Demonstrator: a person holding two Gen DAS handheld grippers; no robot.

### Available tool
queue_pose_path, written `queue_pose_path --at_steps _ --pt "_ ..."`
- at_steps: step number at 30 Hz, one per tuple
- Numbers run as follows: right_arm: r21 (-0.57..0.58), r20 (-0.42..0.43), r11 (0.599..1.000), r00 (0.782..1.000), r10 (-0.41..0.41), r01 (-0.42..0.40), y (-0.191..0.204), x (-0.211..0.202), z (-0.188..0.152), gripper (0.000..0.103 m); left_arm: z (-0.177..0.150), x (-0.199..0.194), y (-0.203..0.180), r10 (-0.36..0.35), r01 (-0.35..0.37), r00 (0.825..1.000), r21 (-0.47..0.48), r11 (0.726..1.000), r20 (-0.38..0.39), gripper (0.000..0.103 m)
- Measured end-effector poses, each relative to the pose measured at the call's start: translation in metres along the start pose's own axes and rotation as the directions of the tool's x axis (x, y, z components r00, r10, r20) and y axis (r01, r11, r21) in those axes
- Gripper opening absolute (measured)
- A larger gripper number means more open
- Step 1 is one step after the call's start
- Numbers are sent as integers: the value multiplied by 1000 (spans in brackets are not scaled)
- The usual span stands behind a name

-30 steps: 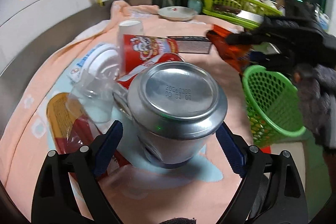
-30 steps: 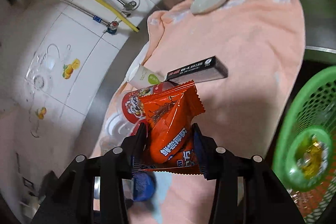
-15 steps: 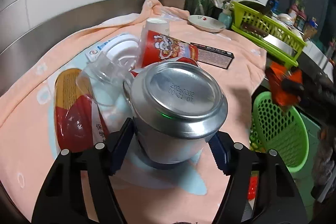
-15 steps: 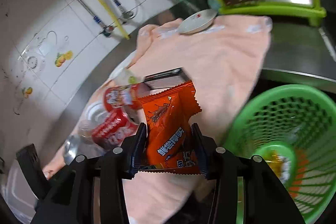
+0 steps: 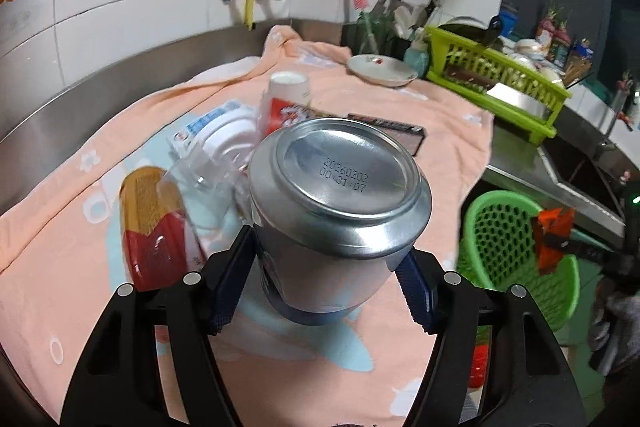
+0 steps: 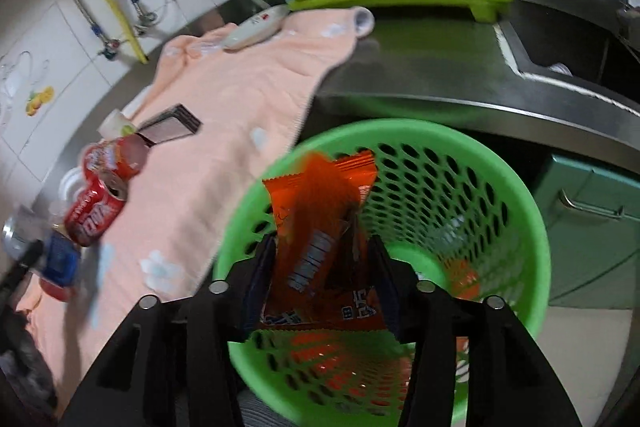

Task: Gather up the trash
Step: 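Drop the orange wrapper into the basket with the right gripper while the left gripper grasps the silver can, then carry the silver-blue can with the left gripper and drop it into the basket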

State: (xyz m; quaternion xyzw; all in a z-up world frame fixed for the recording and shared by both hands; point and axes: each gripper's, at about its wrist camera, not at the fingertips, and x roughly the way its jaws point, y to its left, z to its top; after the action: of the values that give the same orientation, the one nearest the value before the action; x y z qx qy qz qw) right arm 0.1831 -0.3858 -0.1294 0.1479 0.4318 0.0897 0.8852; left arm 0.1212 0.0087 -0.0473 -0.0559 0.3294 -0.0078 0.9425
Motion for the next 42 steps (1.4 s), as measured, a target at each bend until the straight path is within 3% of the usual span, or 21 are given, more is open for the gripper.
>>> queue_pose_path --at_steps 4,6,15,18,21,25,31,33,38,42 --pt "14 -16 1000 1000 -10 10 -11 6 -6 59 6 -12 -15 -25 24 999 38 999 28 66" --pt "21 -16 1000 1000 -11 12 -16 6 -9 68 8 -13 -21 -39 38 999 46 998 27 66" --pt "26 20 1000 1000 8 -8 -24 -12 -10 78 15 -10 -67 -147 146 989 117 982 0 66" --pt "32 58 999 998 14 -16 -31 -29 -11 80 17 1 -96 -223 227 974 141 964 -46 66" --pt "40 98 999 995 24 -28 -39 -48 -13 82 15 16 -124 -256 267 963 167 949 -89 66" --pt "37 142 999 990 20 -25 -48 -71 -15 83 11 48 -169 -309 342 934 201 918 -180 66" --pt "43 207 999 978 16 -25 -63 -96 -23 84 -11 102 -235 -290 382 899 264 886 -329 66" --pt "49 220 999 976 10 -21 -68 -100 -27 84 -21 124 -255 -277 400 875 271 876 -396 66" --pt "82 221 996 975 5 -23 -85 -101 -34 84 -42 163 -284 -206 381 857 311 871 -473 66" --pt "108 213 994 977 3 -27 -96 -97 -38 84 -58 186 -300 -151 376 828 336 863 -540 66"
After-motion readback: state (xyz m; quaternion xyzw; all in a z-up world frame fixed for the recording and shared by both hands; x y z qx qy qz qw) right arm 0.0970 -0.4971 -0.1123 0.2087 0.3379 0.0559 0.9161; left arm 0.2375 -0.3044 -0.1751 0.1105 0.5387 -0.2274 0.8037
